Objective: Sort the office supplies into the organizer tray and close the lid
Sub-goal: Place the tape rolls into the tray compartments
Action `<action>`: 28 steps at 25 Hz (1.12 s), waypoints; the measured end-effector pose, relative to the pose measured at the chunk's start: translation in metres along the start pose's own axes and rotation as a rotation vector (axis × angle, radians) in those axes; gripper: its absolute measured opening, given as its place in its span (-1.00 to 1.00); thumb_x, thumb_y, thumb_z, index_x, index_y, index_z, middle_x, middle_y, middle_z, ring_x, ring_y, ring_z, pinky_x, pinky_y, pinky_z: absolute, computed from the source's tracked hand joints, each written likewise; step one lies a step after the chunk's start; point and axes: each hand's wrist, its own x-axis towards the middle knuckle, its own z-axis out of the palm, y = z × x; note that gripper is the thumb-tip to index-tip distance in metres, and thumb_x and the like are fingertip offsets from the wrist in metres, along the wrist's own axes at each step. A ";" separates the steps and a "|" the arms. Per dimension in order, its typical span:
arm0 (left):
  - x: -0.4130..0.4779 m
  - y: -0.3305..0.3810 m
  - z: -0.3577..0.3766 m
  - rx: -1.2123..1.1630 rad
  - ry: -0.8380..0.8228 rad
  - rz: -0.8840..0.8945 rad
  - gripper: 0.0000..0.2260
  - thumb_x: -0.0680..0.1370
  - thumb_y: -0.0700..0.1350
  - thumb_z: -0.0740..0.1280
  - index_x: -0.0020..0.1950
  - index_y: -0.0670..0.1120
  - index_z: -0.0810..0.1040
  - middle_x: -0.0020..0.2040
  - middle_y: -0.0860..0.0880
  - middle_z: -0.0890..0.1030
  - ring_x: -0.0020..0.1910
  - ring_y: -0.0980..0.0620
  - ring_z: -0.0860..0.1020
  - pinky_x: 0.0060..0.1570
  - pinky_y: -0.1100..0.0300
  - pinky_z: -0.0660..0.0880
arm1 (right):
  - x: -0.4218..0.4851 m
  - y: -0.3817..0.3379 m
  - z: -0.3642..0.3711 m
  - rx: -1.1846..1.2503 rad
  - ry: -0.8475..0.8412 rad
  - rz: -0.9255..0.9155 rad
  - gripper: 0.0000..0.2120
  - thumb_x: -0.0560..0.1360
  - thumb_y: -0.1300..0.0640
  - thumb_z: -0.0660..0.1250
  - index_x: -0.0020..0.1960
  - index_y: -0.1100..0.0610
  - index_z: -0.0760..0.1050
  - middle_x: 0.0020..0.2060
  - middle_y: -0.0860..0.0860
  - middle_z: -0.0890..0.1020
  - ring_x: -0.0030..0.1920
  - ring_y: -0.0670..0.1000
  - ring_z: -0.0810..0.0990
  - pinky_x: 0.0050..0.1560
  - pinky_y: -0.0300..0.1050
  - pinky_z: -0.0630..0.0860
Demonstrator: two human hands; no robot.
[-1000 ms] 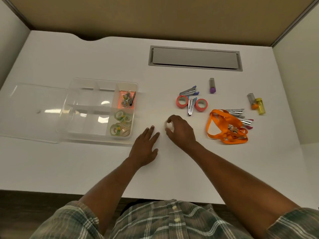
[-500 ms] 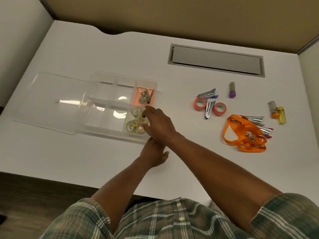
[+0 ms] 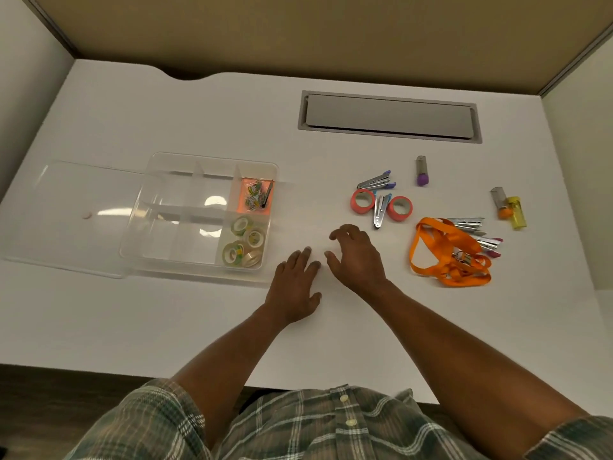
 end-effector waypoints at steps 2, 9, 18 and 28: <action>0.009 0.011 0.000 0.026 -0.013 0.009 -0.39 0.50 0.14 0.28 0.50 -0.03 0.27 0.59 -0.13 0.09 0.55 -0.17 0.10 0.43 -0.08 0.22 | -0.011 0.025 -0.004 -0.014 -0.002 0.057 -0.62 0.52 -0.04 0.37 0.28 0.06 0.48 0.33 0.05 0.49 0.28 0.09 0.49 0.16 0.00 0.54; 0.058 0.066 -0.003 0.047 -0.061 0.044 -0.39 0.52 0.13 0.29 0.52 -0.04 0.23 0.59 -0.13 0.08 0.53 -0.16 0.12 0.42 -0.06 0.26 | -0.042 0.093 -0.020 -0.018 -0.043 0.192 -0.58 0.52 -0.06 0.38 0.32 0.06 0.47 0.36 0.05 0.48 0.34 0.10 0.46 0.20 -0.01 0.53; 0.126 0.103 -0.023 0.040 0.035 -0.009 -0.42 0.47 0.09 0.39 0.40 -0.11 0.36 0.60 -0.12 0.06 0.34 -0.19 0.38 0.14 -0.03 0.49 | -0.031 0.122 -0.044 0.071 -0.120 0.127 -0.56 0.55 -0.05 0.35 0.38 0.06 0.46 0.51 0.06 0.36 0.40 0.09 0.47 0.25 -0.03 0.51; 0.145 0.099 -0.029 0.017 0.050 -0.087 -0.44 0.48 0.07 0.40 0.40 -0.16 0.40 0.42 -0.14 0.38 0.26 -0.18 0.45 0.13 -0.03 0.48 | 0.038 0.121 -0.078 -0.189 -0.268 0.072 -0.54 0.52 -0.05 0.37 0.36 0.10 0.48 0.61 0.05 0.14 0.19 0.12 0.60 0.06 -0.03 0.55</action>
